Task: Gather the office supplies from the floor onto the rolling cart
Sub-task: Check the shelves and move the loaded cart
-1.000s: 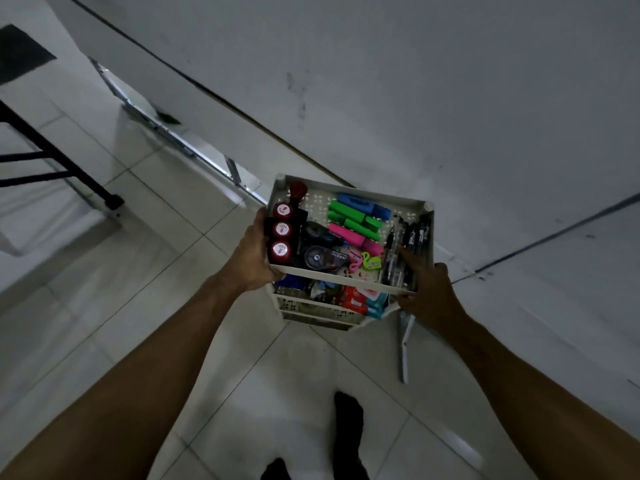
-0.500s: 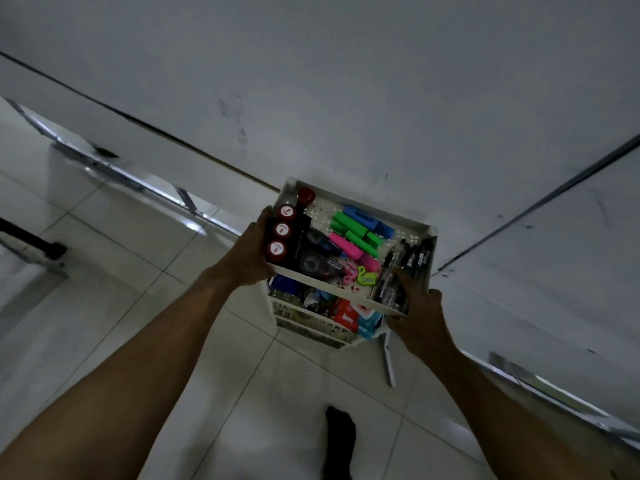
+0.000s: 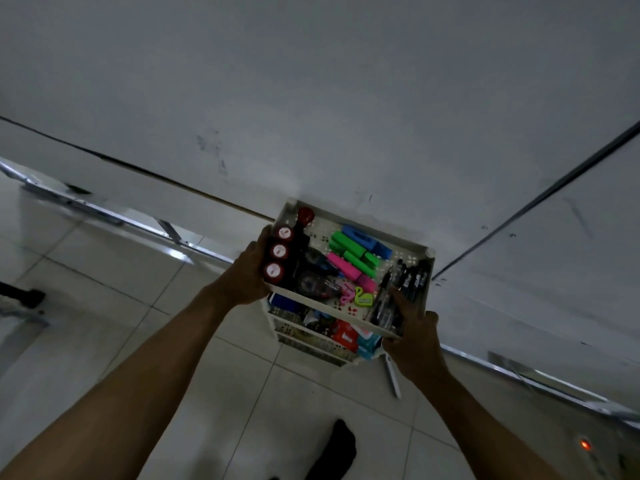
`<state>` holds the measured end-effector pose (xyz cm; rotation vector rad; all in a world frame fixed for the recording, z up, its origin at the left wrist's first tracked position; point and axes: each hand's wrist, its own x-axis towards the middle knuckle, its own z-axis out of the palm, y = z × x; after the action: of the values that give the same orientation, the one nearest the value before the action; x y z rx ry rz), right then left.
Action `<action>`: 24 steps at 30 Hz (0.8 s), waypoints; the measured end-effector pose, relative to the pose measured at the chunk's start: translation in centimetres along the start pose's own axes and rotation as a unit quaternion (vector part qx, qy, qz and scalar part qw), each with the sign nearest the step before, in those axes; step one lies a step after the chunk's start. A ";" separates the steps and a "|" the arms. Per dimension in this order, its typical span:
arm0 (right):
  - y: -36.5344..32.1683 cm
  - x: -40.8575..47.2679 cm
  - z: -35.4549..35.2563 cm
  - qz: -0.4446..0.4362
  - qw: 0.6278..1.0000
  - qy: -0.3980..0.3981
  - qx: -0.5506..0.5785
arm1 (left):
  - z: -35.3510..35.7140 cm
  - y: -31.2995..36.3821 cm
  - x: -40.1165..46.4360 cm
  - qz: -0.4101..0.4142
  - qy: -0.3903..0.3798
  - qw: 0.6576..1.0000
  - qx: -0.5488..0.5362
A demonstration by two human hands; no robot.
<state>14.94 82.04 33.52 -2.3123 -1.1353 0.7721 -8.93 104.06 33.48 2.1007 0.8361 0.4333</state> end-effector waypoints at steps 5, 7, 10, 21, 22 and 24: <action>-0.1 -0.1 0.4 0.011 1.000 0.005 -0.014 | -0.2 -2.0 0.2 -0.013 -0.007 1.000 0.002; -0.3 0.0 0.9 0.021 0.999 0.011 -0.028 | -0.3 -2.6 0.4 -0.024 -0.010 1.000 0.001; -0.2 -0.2 1.7 0.028 0.999 0.019 -0.040 | -0.4 -2.9 0.9 -0.021 -0.017 1.000 -0.010; -0.3 -0.2 0.6 0.048 0.997 -0.030 -0.051 | -0.1 -5.3 1.2 -0.094 -0.069 0.993 0.021; -0.3 0.1 0.3 0.055 0.996 -0.052 -0.054 | -0.4 -4.9 1.3 -0.097 -0.082 0.992 0.029; -0.7 0.5 -0.4 0.057 0.991 -0.081 -0.095 | -0.6 -4.8 1.4 -0.105 -0.103 0.989 0.034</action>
<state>15.06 82.79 34.05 -2.5284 -1.2003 0.9472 -10.21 107.55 30.11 2.0498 0.9462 0.0754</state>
